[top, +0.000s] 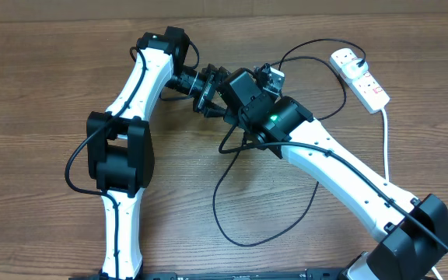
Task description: Plug charger to phone and switch on socket
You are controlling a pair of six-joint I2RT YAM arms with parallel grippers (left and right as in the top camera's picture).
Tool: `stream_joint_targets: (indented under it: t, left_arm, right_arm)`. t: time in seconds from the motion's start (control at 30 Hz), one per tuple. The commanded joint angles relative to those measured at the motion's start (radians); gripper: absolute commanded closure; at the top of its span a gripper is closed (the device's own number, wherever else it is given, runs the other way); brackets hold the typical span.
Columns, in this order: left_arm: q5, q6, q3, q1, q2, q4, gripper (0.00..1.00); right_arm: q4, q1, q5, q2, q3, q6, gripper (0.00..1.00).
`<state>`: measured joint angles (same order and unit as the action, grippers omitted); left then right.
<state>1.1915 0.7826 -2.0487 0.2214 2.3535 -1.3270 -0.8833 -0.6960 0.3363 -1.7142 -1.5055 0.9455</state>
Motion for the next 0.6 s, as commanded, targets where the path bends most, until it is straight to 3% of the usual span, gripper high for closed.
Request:
stream_joint_targets:
  t: [0.0,0.1,0.37,0.57]
  left_arm:
    - [0.031,-0.021,-0.026,0.003,-0.002,0.0,0.41]
    - [0.031,-0.021,-0.026,0.003,-0.002,0.0,0.4]
    - [0.032,-0.02,-0.026,0.003,-0.002,0.006,0.39]
    - [0.032,-0.016,-0.026,-0.002,-0.002,0.038,0.35]
  right_arm:
    - [0.005,-0.001,-0.001,0.002,-0.019,-0.007,0.88]
    - [0.006,-0.001,-0.001,0.002,-0.019,-0.007,0.93]
    - [0.006,-0.001,-0.001,0.002,-0.019,0.002,0.96]
    - [0.007,-0.001,0.003,0.002,-0.019,0.122,0.96]
